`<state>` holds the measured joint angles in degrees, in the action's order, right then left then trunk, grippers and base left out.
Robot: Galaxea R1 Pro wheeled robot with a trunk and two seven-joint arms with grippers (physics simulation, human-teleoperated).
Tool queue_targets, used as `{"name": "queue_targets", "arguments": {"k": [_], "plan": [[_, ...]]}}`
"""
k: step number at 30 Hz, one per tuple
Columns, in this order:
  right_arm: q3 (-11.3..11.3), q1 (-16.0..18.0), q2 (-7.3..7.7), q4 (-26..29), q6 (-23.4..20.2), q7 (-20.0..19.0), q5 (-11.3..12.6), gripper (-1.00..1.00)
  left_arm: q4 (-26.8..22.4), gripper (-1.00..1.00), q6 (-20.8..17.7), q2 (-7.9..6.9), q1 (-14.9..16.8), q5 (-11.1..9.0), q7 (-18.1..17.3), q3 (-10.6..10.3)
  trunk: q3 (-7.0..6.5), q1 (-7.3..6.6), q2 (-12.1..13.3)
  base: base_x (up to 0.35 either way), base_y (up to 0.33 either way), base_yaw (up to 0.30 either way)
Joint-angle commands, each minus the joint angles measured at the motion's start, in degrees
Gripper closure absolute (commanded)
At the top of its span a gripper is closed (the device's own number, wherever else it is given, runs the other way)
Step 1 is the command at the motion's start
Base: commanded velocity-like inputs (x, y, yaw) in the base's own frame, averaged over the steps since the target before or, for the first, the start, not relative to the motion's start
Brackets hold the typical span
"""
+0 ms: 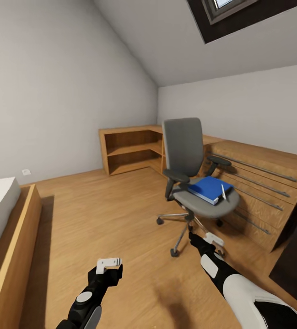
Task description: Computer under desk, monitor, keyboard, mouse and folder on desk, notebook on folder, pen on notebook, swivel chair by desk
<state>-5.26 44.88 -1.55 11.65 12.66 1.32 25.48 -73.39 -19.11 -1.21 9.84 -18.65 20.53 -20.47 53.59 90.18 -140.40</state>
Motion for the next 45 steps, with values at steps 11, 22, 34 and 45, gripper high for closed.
{"name": "queue_targets", "arguments": {"k": [11,22,34,45], "plan": [[-0.5,0.0,-0.20,-0.2,0.2,0.0,-0.2,-1.00,-0.1,-1.00,-0.1,-0.07,0.1,-0.6,0.7,-0.1,-0.48,-0.71,1.2,-0.128,0.000,0.000],[-0.2,-6.7,-0.80,-0.4,5.4,0.3,-6.5,-1.00,3.2,-1.00,0.0,0.28,0.1,-0.7,0.9,0.0,-2.46,-3.12,5.6,-0.009,0.000,0.000],[-0.2,-13.3,-0.78,-0.5,7.1,0.5,-11.4,-1.00,11.5,-1.00,1.3,0.74,0.0,-1.1,0.9,0.1,-4.61,-5.76,10.4,0.000,0.000,0.000],[-0.2,-16.7,-3.58,-9.0,10.0,0.4,-11.8,-1.00,33.0,-1.00,12.4,1.97,0.1,-1.0,0.7,-0.2,-6.74,-8.17,14.8,0.000,0.000,-0.091]]}}
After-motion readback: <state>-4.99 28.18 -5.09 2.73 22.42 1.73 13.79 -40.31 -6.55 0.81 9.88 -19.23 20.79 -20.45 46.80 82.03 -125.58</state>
